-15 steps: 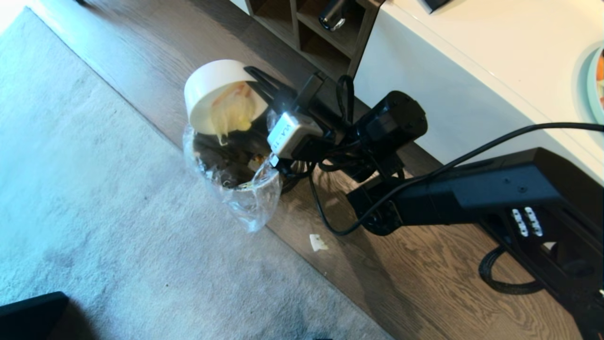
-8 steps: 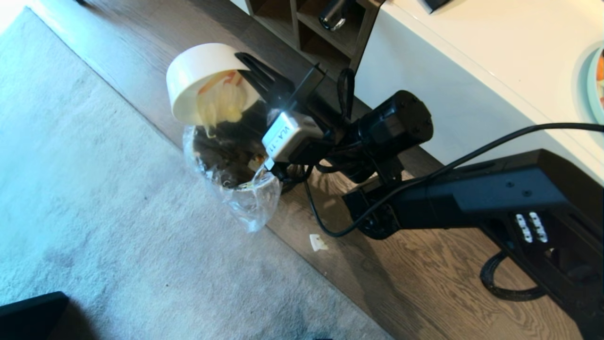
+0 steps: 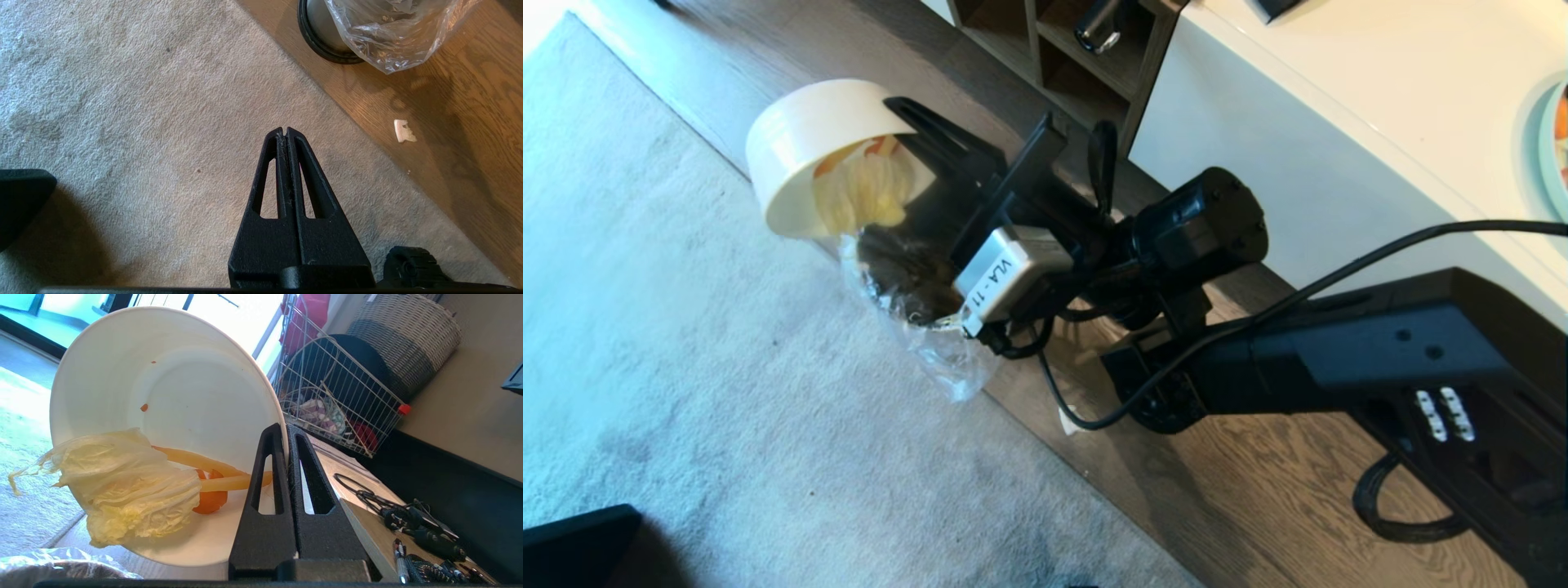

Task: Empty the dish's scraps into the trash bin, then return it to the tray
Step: Pour the leftover food from the bowl into the trash can

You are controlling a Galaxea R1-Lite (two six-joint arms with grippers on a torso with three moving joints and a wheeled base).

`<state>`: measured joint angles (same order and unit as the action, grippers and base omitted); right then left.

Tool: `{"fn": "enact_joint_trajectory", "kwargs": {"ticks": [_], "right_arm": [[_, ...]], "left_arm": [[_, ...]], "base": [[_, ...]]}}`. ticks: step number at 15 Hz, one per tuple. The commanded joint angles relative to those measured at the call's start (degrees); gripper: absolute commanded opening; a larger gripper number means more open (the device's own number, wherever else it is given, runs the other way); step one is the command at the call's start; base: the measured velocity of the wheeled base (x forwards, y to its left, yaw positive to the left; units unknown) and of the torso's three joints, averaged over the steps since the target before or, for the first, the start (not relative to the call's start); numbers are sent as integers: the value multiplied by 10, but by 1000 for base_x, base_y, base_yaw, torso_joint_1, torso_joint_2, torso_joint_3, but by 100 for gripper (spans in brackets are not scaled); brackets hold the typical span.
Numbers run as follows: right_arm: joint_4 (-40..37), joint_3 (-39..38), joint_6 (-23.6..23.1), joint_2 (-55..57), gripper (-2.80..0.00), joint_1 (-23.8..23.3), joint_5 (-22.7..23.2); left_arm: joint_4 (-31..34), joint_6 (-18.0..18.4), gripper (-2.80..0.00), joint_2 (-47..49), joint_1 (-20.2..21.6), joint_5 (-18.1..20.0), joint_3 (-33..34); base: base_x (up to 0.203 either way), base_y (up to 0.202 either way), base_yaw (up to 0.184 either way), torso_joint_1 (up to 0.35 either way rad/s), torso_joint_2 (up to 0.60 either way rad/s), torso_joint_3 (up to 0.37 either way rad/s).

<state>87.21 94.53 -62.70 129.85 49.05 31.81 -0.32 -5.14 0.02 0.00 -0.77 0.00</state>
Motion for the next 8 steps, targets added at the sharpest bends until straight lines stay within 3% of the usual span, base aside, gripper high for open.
{"fn": "enact_joint_trajectory", "kwargs": {"ticks": [1,8], "right_arm": [[9,-5,-3,-2,-280,6,3],[26,1,32,-12,-280,28,24]], "left_arm": [[0,0,-280,0,0,0,0],[0,0,-280,0,0,0,0]], "base": [[0,0,0,0,0,0],[0,0,0,0,0,0]]}}
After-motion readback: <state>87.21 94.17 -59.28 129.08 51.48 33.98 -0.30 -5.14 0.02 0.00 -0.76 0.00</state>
